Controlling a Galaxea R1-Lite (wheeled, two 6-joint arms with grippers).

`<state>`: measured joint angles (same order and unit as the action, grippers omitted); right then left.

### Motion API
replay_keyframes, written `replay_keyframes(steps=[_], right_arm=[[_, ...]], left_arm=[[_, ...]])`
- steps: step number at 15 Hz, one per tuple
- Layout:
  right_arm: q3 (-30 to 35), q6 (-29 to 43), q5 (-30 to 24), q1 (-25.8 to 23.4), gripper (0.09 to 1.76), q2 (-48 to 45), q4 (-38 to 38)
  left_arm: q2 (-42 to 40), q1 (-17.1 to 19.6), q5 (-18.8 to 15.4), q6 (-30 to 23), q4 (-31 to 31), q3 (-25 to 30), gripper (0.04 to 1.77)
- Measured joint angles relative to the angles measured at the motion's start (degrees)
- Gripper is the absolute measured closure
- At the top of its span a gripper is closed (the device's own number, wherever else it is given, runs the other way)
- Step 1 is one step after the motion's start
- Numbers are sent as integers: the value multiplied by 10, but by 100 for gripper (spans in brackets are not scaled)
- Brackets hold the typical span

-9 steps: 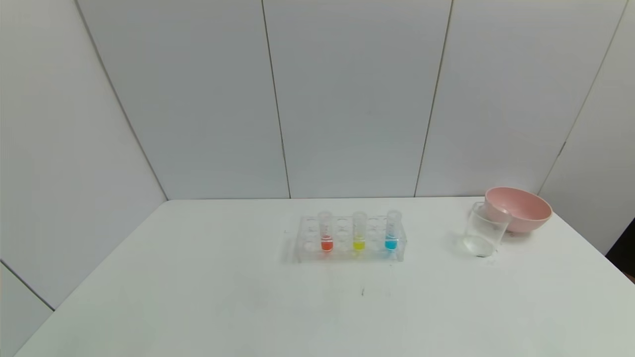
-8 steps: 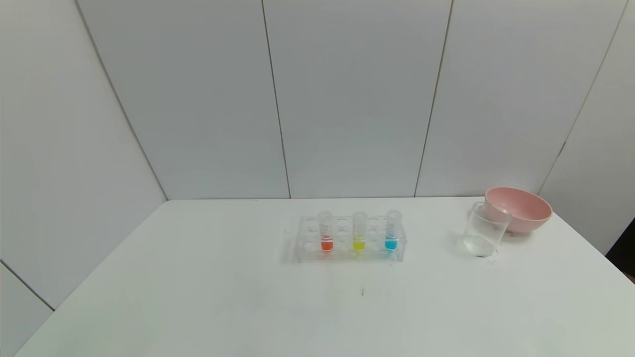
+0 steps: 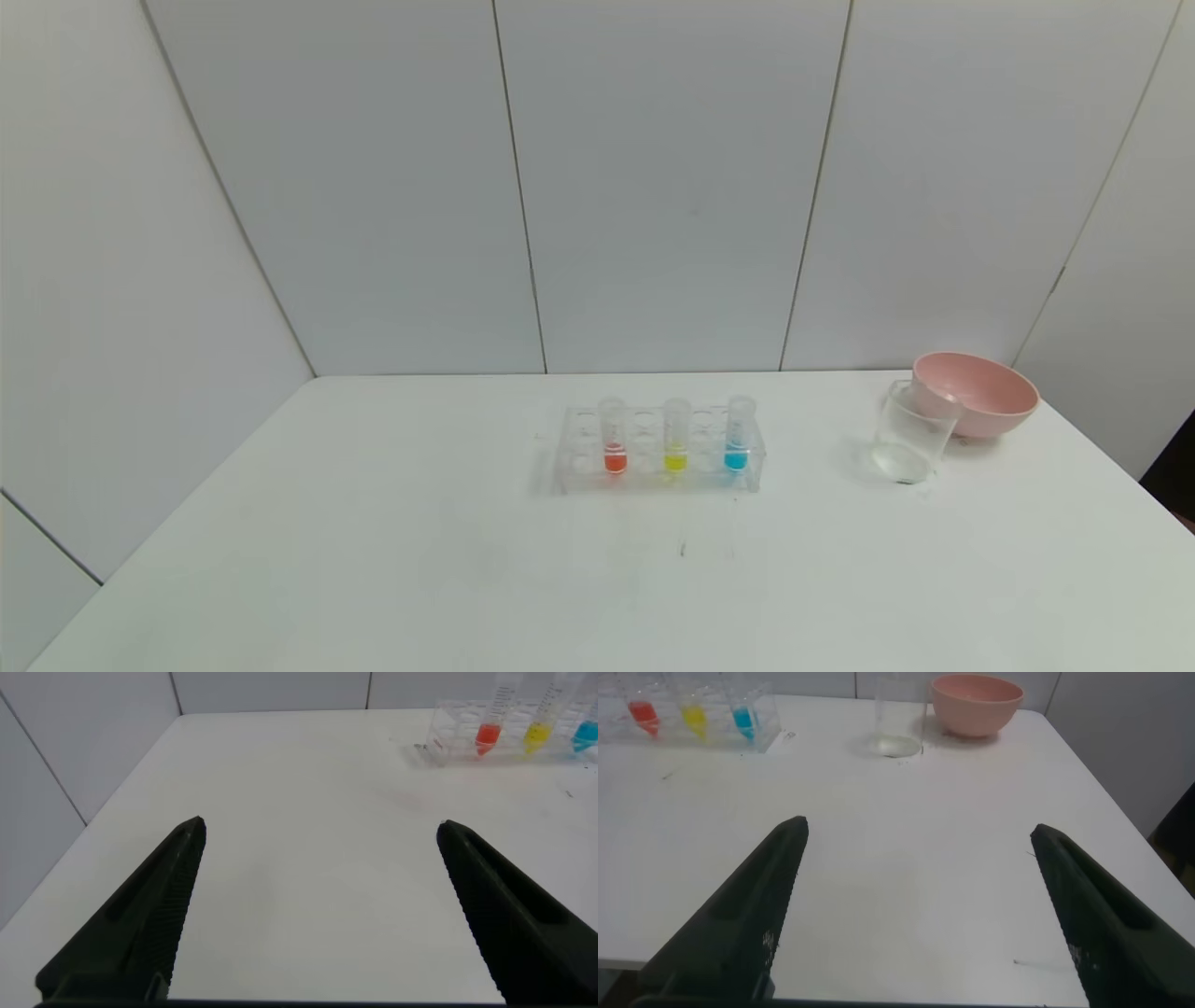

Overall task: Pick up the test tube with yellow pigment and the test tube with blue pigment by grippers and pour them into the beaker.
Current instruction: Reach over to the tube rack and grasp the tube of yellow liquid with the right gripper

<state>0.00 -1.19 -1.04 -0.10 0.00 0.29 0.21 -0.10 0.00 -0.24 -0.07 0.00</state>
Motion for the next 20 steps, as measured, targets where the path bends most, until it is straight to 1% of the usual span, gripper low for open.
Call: replay_keyframes(steps=[20], right_arm=[[0,2,1,0,14,0,-2]], left_arm=[[0,0,0,0,0,0,5]])
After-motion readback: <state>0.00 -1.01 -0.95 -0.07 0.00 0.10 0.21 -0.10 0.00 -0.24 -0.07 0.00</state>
